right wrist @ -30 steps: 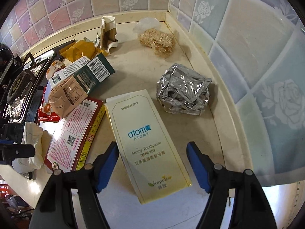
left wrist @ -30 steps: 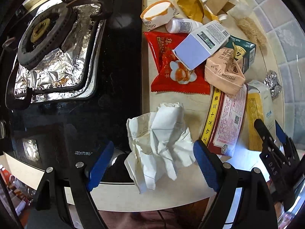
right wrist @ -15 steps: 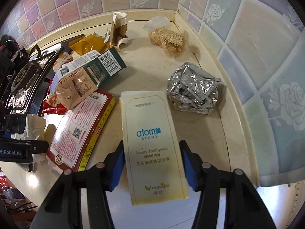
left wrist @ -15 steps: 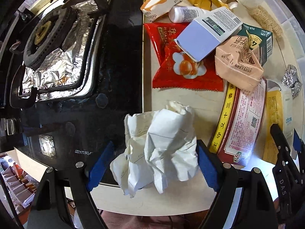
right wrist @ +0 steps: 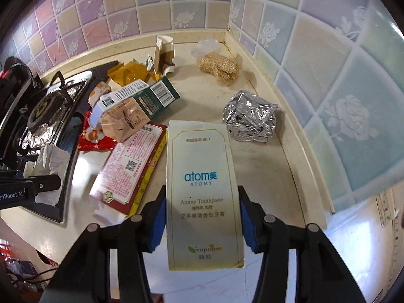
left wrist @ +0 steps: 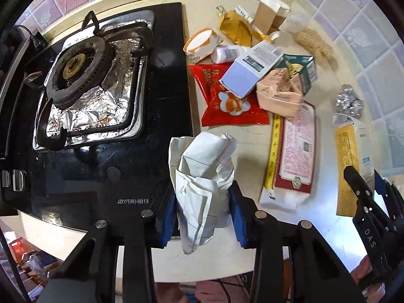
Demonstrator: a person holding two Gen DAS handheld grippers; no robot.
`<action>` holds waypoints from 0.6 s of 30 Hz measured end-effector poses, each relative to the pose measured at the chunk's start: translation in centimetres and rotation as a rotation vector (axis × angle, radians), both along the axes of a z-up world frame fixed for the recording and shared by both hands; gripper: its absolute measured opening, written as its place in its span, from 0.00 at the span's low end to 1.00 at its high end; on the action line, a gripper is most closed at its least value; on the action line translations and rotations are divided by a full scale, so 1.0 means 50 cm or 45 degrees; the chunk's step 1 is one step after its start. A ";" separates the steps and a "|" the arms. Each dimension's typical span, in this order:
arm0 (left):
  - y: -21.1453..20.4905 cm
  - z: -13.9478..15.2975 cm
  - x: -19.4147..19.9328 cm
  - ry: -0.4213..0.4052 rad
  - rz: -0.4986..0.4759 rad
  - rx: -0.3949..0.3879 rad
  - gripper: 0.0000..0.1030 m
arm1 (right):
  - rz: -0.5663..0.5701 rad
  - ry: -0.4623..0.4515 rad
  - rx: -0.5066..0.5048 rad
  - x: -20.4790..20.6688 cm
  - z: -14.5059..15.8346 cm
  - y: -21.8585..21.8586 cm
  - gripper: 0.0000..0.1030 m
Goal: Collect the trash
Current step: 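Carry the tissue and toothpaste box down over the black trash bin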
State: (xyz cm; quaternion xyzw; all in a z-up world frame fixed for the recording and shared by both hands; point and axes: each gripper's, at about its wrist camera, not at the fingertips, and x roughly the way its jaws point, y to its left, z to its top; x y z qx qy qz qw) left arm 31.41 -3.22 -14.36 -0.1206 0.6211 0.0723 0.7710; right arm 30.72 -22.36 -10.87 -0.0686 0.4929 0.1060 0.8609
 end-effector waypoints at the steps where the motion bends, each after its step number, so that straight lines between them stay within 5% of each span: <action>1: 0.001 0.011 -0.014 -0.021 -0.009 -0.014 0.36 | -0.015 -0.006 0.015 -0.011 0.008 -0.003 0.49; 11: 0.075 0.136 -0.187 -0.207 -0.196 -0.064 0.36 | -0.156 -0.038 0.186 -0.182 0.072 -0.006 0.49; 18: 0.086 0.158 -0.309 -0.301 -0.367 -0.078 0.36 | -0.256 -0.038 0.224 -0.339 0.075 0.029 0.49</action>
